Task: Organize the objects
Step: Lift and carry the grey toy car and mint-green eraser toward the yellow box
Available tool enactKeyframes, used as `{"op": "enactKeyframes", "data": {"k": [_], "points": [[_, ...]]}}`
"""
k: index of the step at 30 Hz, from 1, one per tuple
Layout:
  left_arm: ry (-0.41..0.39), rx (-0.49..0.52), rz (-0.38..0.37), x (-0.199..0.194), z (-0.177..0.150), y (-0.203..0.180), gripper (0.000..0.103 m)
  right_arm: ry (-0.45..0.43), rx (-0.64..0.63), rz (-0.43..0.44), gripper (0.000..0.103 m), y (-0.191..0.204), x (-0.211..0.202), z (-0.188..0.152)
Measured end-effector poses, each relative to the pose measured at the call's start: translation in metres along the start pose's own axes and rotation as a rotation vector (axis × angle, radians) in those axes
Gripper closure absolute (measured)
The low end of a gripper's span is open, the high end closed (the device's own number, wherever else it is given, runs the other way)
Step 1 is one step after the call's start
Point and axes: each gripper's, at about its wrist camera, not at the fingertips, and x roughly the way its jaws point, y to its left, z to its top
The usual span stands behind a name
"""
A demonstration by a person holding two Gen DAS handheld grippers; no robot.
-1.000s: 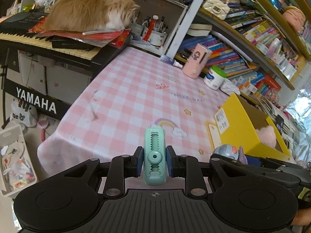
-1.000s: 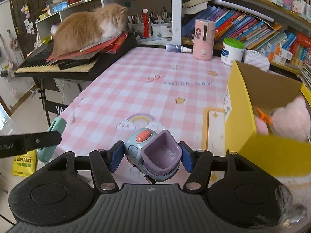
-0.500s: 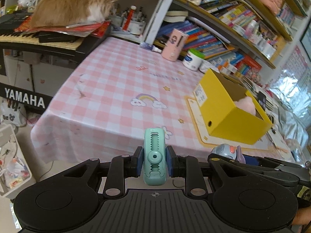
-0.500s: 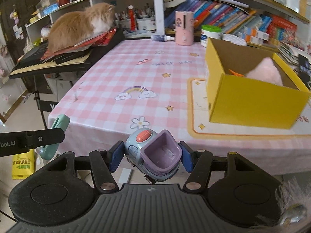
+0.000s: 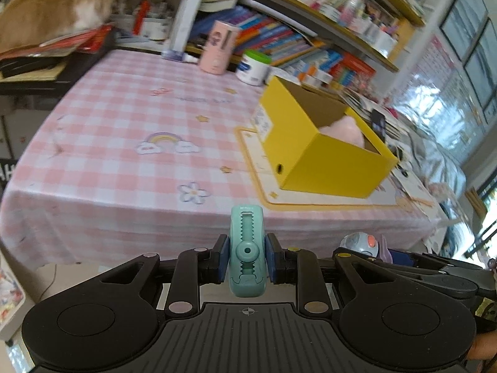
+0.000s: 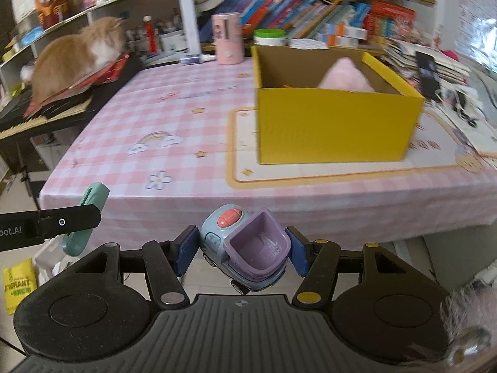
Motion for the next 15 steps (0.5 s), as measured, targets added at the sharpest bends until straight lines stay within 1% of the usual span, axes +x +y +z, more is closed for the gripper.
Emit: {"op": "enactKeyframes", "data": {"k": [8,15], "points": [[0.052,0.09,-0.049,0.033,0.007,-0.041,0.08,-0.007,0.087,-0.073,0.045,-0.043,-0.006,-0.001],[0.06,0.127,-0.069,0.054,0.02,-0.065,0.08,-0.005,0.125,-0.107,0.045,-0.073,-0.002,0.007]]}}
